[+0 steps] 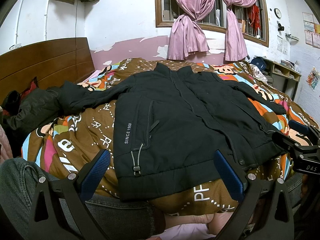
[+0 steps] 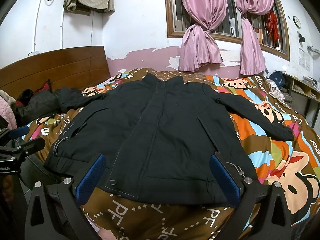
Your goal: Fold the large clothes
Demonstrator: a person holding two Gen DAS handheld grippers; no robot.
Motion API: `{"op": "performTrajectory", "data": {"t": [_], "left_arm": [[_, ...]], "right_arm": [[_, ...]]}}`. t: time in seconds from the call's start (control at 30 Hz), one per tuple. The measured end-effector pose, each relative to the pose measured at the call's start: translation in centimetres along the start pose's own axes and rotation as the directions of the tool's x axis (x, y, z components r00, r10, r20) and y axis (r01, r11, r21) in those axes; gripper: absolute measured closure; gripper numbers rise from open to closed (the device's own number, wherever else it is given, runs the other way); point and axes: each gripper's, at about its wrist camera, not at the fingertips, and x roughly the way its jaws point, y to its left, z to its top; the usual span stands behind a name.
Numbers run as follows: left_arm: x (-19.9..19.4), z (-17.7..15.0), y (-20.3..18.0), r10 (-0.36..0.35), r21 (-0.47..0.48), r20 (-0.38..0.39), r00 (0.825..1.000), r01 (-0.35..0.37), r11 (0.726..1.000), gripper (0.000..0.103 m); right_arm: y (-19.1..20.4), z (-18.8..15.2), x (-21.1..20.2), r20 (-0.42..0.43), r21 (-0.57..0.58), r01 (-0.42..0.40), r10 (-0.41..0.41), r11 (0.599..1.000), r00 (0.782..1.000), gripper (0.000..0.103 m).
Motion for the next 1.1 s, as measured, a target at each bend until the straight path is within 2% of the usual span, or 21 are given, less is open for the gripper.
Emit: {"op": "performTrajectory", "data": {"t": [1.1], "left_arm": [[0.00, 0.00, 0.01, 0.001, 0.000, 0.000, 1.000, -0.001, 1.000, 0.002]], "right_arm": [[0.60, 0.54, 0.08, -0.010, 0.004, -0.002, 0.002, 1.000, 1.000, 0.000]]}}
